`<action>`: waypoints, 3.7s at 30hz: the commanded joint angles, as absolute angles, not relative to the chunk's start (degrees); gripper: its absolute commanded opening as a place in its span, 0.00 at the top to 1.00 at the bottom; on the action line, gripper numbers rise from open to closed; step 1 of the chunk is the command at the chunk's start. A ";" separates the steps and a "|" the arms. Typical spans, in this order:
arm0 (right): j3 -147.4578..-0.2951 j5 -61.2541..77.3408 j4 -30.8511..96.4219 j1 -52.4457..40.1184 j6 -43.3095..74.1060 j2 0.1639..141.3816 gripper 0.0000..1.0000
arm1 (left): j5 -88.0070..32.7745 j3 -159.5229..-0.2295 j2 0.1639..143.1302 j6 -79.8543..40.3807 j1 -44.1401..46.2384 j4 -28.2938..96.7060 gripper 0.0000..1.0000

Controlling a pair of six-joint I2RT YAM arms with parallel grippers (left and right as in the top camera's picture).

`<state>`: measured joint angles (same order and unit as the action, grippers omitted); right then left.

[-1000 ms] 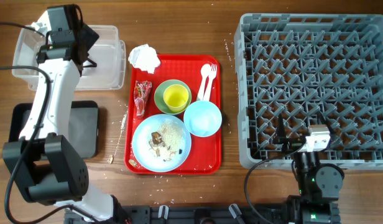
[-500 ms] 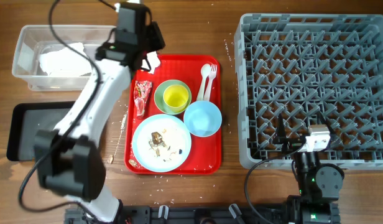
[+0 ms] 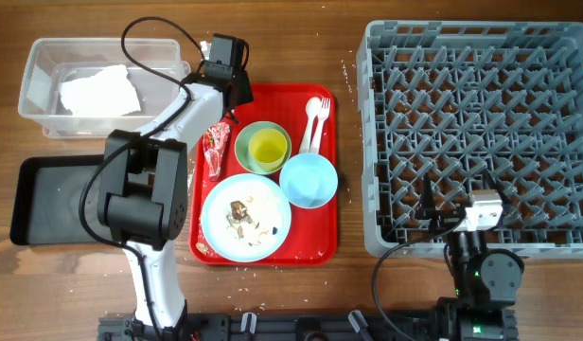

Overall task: Sort waste into correct bins and load items into the dishwasher rack
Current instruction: 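Carry the tissue with the left gripper into the clear plastic bin and release, then reach the left gripper to the red candy wrapper and grasp it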

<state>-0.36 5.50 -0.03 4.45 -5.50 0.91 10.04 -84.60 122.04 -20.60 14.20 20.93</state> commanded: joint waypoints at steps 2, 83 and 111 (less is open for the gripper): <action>-0.30 4.99 -0.25 4.73 -6.02 0.54 0.00 | 10.98 -84.73 124.31 -19.99 14.04 20.36 0.48; -0.30 5.02 -0.25 4.73 -6.02 0.54 0.00 | 3.92 -65.19 104.95 -31.75 12.10 38.30 0.35; -0.30 4.99 -0.25 4.73 -6.00 0.54 0.00 | 3.11 -73.69 106.80 -28.77 13.32 40.99 0.96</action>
